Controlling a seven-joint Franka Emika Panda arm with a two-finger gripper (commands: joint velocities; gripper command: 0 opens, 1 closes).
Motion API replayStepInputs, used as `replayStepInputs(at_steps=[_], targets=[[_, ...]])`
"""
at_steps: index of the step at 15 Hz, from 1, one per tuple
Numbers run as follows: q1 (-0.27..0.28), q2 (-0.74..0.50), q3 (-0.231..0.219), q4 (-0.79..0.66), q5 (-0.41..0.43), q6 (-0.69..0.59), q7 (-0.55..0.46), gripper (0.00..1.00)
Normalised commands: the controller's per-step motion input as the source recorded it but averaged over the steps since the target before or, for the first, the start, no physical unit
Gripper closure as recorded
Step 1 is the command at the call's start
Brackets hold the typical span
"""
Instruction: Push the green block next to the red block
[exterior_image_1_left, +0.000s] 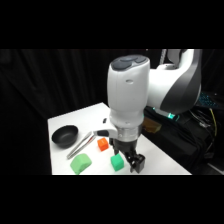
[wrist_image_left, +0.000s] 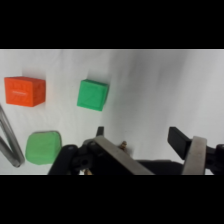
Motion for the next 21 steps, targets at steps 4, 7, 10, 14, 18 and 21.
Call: replayStepInputs(at_steps=[4,7,10,14,18,21], targets=[[0.207,0.34,-0.103,0.29,-0.092,0.13,0.28,0.0],[0.159,0.23,-0.123,0.15,-0.074,0.16,0.18,0.0],[0.112,0.16,-0.097,0.05,-0.019,0.2,0.13,0.0],[0.093,0.08,-0.086,-0.02,0.009,0.22,0.08,0.0],[0.042,0.0,-0.087,-0.08,0.042,0.19,0.02,0.0],[-0.041,-0.09,-0.092,-0.15,0.055,0.18,-0.03,0.0]])
